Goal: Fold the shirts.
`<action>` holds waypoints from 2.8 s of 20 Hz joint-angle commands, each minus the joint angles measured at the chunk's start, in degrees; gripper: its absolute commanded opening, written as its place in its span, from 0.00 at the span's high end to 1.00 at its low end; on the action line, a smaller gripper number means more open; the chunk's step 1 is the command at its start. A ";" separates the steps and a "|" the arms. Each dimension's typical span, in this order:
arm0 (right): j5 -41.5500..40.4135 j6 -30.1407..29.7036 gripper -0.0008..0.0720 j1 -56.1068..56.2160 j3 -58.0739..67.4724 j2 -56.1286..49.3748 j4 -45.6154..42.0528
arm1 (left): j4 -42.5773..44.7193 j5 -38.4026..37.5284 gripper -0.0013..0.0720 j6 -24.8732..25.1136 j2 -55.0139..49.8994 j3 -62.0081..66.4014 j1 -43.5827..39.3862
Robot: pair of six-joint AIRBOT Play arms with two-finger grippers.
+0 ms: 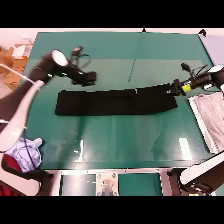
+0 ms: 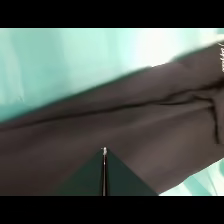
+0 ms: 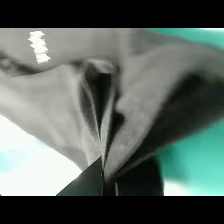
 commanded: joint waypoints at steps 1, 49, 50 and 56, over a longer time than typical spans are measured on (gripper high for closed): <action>4.46 2.62 0.97 1.77 0.92 7.32 0.66 | -4.46 12.37 0.95 1.73 -5.66 -1.01 -9.60; -20.09 17.11 0.23 28.94 -6.43 9.44 -2.80 | -2.45 -38.64 0.95 12.13 -0.42 26.97 28.94; -21.00 17.49 0.23 27.67 -10.38 9.40 -2.78 | -2.47 -38.62 0.95 12.13 -0.42 26.97 28.94; -27.23 11.47 0.23 29.57 -19.37 1.86 9.73 | -2.64 -38.62 0.95 11.72 -0.42 26.97 28.94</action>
